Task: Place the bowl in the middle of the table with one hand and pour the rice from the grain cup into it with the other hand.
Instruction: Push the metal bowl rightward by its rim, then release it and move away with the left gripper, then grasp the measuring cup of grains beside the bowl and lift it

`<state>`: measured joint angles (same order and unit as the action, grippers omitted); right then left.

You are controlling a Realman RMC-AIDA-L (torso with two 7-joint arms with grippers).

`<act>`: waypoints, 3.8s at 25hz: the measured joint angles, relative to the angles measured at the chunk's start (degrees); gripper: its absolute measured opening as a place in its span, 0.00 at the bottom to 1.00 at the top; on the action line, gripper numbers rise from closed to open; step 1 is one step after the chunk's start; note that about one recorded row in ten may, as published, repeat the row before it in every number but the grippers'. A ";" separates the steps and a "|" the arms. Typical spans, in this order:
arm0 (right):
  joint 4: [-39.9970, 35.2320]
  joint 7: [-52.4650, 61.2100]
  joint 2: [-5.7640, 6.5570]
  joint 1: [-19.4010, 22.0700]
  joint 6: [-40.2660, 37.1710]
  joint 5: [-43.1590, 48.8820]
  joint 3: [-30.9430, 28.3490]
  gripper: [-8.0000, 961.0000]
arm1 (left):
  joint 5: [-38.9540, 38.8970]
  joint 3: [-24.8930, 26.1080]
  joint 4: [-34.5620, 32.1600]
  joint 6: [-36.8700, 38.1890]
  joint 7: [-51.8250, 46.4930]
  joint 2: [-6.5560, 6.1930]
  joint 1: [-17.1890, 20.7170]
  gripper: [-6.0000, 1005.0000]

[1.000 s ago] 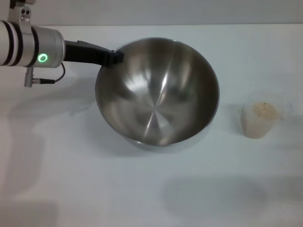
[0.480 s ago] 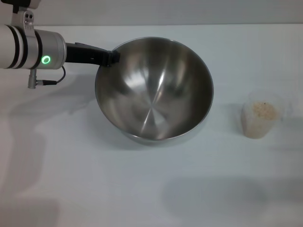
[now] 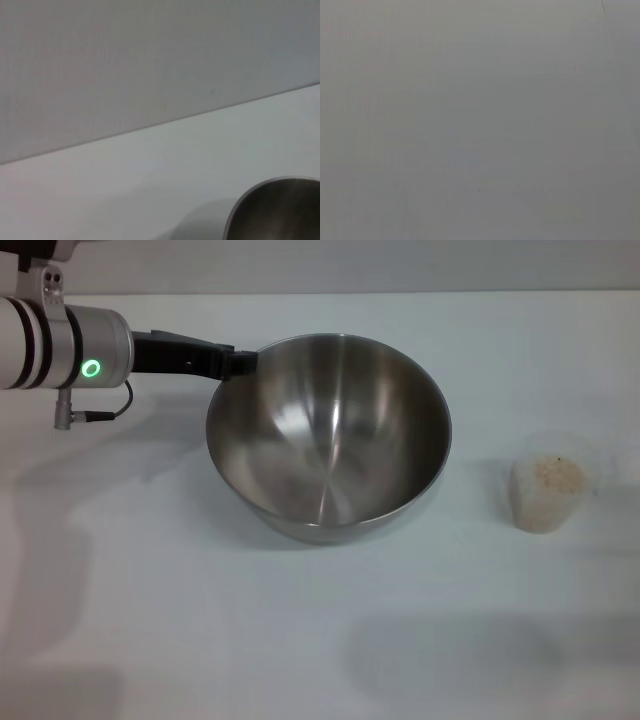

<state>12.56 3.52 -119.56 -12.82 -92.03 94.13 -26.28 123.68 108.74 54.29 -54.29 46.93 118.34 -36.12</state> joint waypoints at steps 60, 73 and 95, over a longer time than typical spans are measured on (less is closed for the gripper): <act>-1.14 -0.80 -0.14 5.70 10.50 0.08 22.50 0.86 | 17.84 -46.13 -31.35 141.21 -39.11 0.47 28.55 0.84; -1.04 -0.80 -0.14 3.97 12.94 0.08 22.50 0.86 | 17.86 -46.17 -31.69 142.80 -39.17 0.40 28.92 0.84; -1.63 -0.80 -0.05 1.53 14.59 -0.38 21.87 0.85 | 17.96 -46.60 -31.94 145.12 -39.20 0.39 31.25 0.84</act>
<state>10.93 2.72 -119.61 -11.29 -77.44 93.75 -4.41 141.64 62.14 22.35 90.83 7.73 118.74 -4.87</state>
